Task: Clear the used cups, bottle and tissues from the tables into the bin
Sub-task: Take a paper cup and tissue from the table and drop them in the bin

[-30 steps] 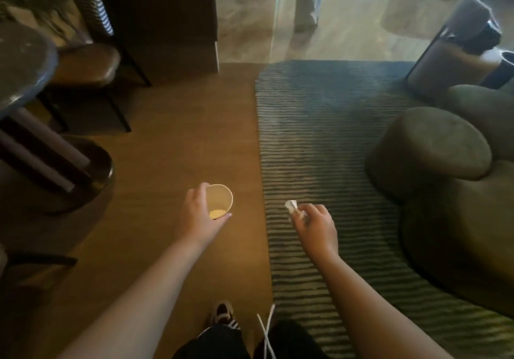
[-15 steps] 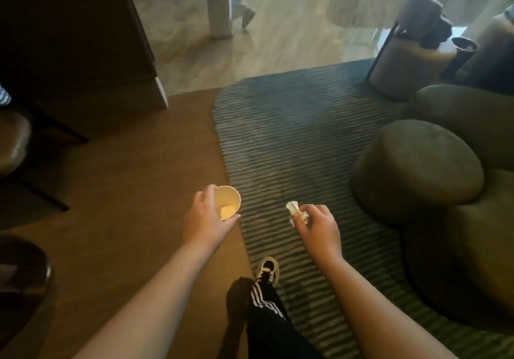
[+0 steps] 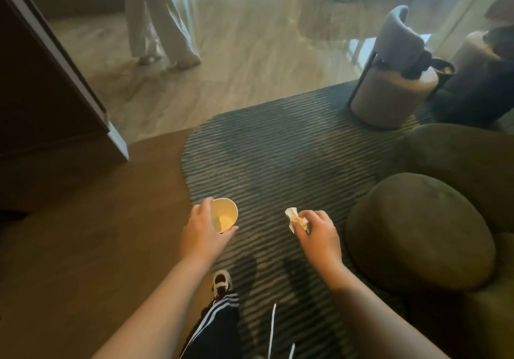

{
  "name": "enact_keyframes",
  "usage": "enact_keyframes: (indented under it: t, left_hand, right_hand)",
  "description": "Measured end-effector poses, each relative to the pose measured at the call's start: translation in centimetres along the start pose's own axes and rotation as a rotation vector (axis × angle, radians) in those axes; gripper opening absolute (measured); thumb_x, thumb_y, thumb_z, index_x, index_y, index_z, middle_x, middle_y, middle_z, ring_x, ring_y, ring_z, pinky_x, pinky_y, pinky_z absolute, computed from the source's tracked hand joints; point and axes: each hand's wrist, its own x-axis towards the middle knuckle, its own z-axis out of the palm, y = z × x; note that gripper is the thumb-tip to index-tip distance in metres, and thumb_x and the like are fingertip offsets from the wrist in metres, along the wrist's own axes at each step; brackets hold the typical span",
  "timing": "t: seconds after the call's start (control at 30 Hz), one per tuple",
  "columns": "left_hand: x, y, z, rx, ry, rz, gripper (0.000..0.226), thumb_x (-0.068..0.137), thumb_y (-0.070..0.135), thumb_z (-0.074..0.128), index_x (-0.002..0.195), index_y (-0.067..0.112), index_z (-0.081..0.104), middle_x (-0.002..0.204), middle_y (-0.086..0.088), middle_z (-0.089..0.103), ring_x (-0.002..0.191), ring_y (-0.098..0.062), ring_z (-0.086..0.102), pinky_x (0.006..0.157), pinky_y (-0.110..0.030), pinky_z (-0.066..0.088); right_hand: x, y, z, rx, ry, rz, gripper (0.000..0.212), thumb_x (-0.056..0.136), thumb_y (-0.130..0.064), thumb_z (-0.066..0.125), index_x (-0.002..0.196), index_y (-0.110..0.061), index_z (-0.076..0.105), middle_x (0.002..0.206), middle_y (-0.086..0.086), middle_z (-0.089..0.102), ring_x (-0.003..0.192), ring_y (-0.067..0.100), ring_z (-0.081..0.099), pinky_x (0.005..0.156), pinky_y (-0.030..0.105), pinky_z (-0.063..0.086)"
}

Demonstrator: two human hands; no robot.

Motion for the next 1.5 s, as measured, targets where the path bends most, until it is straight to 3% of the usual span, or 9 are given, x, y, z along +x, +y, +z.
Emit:
enact_keyframes:
  t: [0.2,0.43,0.7,0.83,1.2,1.5]
  left_hand:
    - [17.5,1.0,2.0,-0.034,-0.055,0.040,0.077,0.068,0.042,0.081,0.130,0.017,0.043,0.125,-0.006,0.049,0.106,-0.026,0.053,0.085,-0.038,0.048]
    - [38.4,4.0,0.7,-0.085,-0.137,0.096,0.076,0.069,0.036,0.082,0.130,0.014,0.043,0.126,-0.009,0.047,0.107,-0.031,0.052,0.089,-0.041,0.045]
    - [55.9,7.9,2.0,-0.096,-0.153,0.130,0.076,0.063,0.031,0.086,0.125,0.012,0.047,0.119,-0.012,0.052,0.102,-0.034,0.055,0.088,-0.039,0.045]
    - [64.3,10.5,5.1,-0.055,-0.185,0.146,0.079,0.063,0.038,0.085,0.127,0.015,0.044,0.123,-0.011,0.050,0.103,-0.034,0.055,0.088,-0.043,0.046]
    - [91.1,24.8,12.6,0.014,-0.274,0.252,0.084,0.064,0.045,0.082,0.133,0.017,0.042,0.125,-0.007,0.051,0.106,-0.030,0.056,0.088,-0.042,0.046]
    - [108.2,35.9,18.3,-0.012,-0.320,0.317,0.082,0.064,0.045,0.083,0.131,0.017,0.044,0.123,-0.008,0.052,0.104,-0.034,0.056,0.088,-0.042,0.047]
  right_hand:
    - [16.5,-2.2,2.2,-0.009,0.081,0.023,0.024,0.088,-0.032,0.061,0.110,-0.023,0.062,0.103,-0.007,0.053,0.093,0.012,0.053,0.082,0.030,0.048]
    - [36.1,-8.1,3.5,-0.049,0.136,0.097,0.021,0.085,-0.034,0.063,0.102,-0.023,0.065,0.097,-0.006,0.054,0.088,0.015,0.055,0.071,0.027,0.042]
    - [52.2,-12.3,3.4,-0.020,0.199,0.123,0.021,0.082,-0.032,0.068,0.099,-0.020,0.068,0.098,-0.001,0.058,0.088,0.017,0.057,0.076,0.025,0.042]
    - [60.4,-12.2,3.1,0.003,0.238,0.135,0.022,0.085,-0.033,0.065,0.100,-0.018,0.067,0.097,-0.002,0.057,0.087,0.014,0.054,0.075,0.025,0.041]
    - [89.8,-10.1,-5.0,0.019,0.317,0.184,0.020,0.087,-0.032,0.063,0.102,-0.019,0.066,0.095,-0.004,0.053,0.088,0.017,0.056,0.077,0.027,0.043]
    - [106.2,-9.1,-10.4,0.041,0.369,0.253,0.018,0.088,-0.032,0.061,0.102,-0.022,0.065,0.097,-0.006,0.053,0.087,0.012,0.054,0.079,0.027,0.046]
